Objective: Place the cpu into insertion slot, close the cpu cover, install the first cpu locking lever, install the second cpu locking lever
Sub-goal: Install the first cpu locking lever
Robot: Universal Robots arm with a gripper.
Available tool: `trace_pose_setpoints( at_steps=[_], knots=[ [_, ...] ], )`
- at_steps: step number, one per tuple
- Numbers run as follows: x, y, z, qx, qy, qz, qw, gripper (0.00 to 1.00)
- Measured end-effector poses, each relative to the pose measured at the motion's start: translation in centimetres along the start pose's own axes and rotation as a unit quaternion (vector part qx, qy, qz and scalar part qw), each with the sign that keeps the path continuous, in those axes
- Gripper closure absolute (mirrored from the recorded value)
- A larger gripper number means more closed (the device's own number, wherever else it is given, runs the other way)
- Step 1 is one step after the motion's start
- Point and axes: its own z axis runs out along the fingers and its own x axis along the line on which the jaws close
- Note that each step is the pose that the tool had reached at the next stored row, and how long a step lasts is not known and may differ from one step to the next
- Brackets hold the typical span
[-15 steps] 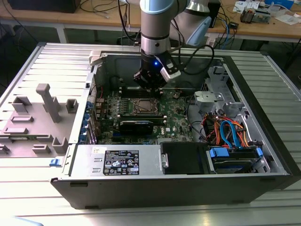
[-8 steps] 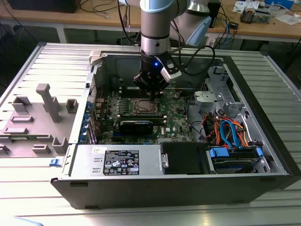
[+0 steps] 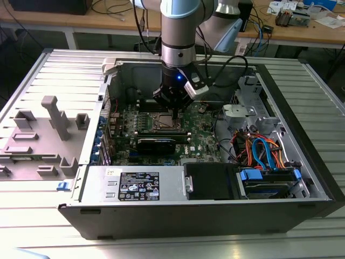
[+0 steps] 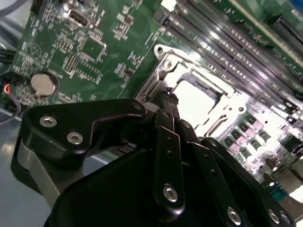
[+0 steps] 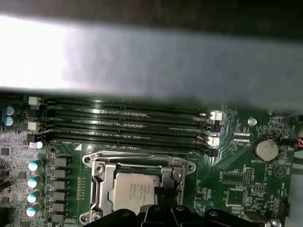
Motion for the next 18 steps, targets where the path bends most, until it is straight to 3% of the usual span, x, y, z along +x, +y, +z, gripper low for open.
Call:
trace_pose_setpoints(
  at_steps=[3, 6, 11, 18],
  knots=[
    [0.09, -0.96, 0.13, -0.0081, -0.0006, 0.001, 0.99997, 0.89],
    [0.10, -1.12, 0.02, -0.0148, -0.0012, 0.001, 0.99989, 0.89],
    [0.07, -1.19, -0.67, -0.0170, -0.0014, 0.001, 0.99985, 0.89],
    [0.07, -1.22, -0.93, -0.0189, -0.0016, 0.001, 0.99982, 0.89]
  ],
)
